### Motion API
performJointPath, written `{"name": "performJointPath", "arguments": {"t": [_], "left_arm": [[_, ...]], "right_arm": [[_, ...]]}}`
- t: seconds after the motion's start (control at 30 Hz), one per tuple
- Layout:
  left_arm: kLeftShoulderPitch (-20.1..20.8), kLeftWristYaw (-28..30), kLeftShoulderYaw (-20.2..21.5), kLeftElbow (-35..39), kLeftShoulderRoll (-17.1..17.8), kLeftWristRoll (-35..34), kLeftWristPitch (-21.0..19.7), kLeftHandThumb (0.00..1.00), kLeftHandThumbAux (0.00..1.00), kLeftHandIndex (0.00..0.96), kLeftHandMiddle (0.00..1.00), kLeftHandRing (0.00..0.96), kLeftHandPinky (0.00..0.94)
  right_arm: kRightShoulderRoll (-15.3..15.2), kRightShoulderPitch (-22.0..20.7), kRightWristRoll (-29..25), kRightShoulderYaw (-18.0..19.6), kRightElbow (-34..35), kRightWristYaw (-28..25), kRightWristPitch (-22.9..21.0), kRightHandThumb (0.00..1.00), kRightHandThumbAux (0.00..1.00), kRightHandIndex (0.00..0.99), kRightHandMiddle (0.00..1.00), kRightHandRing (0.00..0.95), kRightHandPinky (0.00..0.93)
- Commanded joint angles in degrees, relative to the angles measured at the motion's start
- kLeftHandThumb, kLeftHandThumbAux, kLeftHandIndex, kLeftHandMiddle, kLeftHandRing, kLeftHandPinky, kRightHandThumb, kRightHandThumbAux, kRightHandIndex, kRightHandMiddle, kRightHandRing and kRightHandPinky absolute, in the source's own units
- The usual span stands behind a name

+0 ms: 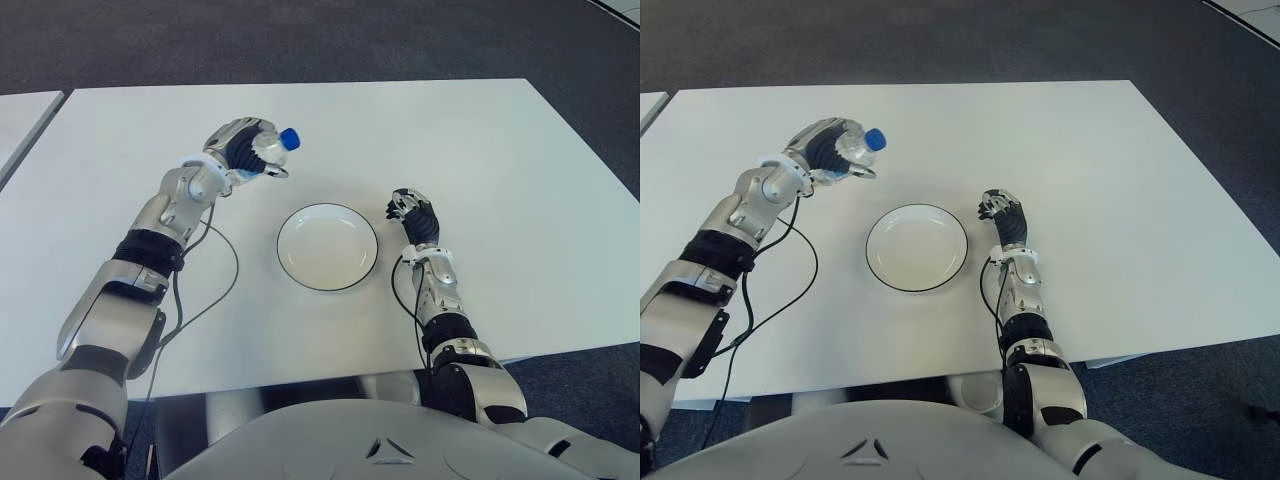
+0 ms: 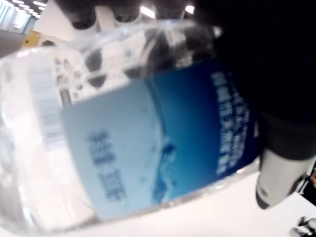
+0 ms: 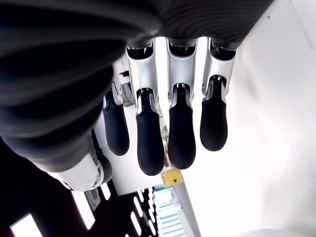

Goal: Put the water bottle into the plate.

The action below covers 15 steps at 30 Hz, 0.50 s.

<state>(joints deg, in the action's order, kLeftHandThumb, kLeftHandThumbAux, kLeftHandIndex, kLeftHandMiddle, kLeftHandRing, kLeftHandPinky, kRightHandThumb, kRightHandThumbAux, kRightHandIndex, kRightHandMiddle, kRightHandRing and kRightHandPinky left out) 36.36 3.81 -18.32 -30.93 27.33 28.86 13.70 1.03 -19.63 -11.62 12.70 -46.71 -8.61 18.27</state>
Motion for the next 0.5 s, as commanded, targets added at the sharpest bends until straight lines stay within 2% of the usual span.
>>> {"name": "performJointPath", "arguments": {"t": [0.03, 0.27, 0.37, 0.5], "left_arm": [[-2.0, 2.2, -1.2, 6.3, -1.6, 1.1, -1.3, 0.745, 0.700, 0.443, 0.850, 0.848, 0.813], [-5.2, 4.2, -3.1, 11.9, -3.6, 2.5, -3.4, 0.746, 0.699, 0.443, 0.846, 0.844, 0.806], [-7.5, 5.2, -5.5, 12.3, -4.8, 2.9, -2.4, 0.746, 0.698, 0.443, 0.844, 0.842, 0.803], [-8.7, 7.0, -7.0, 13.2, -4.6, 3.5, -1.6, 0.747, 0.698, 0.443, 0.844, 0.841, 0.804]], "right_arm": [[0.4, 4.0, 0.1, 0.3, -3.4, 1.2, -3.2, 0.708, 0.726, 0.437, 0.616, 0.585, 0.575], [0.4, 4.2, 0.3, 0.2, -3.2, 1.4, -3.2, 0.708, 0.726, 0.437, 0.616, 0.586, 0.578], [0.4, 4.4, 0.3, 0.1, -3.1, 1.2, -3.1, 0.707, 0.726, 0.437, 0.617, 0.588, 0.579], [0.5, 4.6, 0.0, 0.2, -2.9, 1.1, -3.2, 0.707, 0.726, 0.437, 0.617, 0.588, 0.578]]}}
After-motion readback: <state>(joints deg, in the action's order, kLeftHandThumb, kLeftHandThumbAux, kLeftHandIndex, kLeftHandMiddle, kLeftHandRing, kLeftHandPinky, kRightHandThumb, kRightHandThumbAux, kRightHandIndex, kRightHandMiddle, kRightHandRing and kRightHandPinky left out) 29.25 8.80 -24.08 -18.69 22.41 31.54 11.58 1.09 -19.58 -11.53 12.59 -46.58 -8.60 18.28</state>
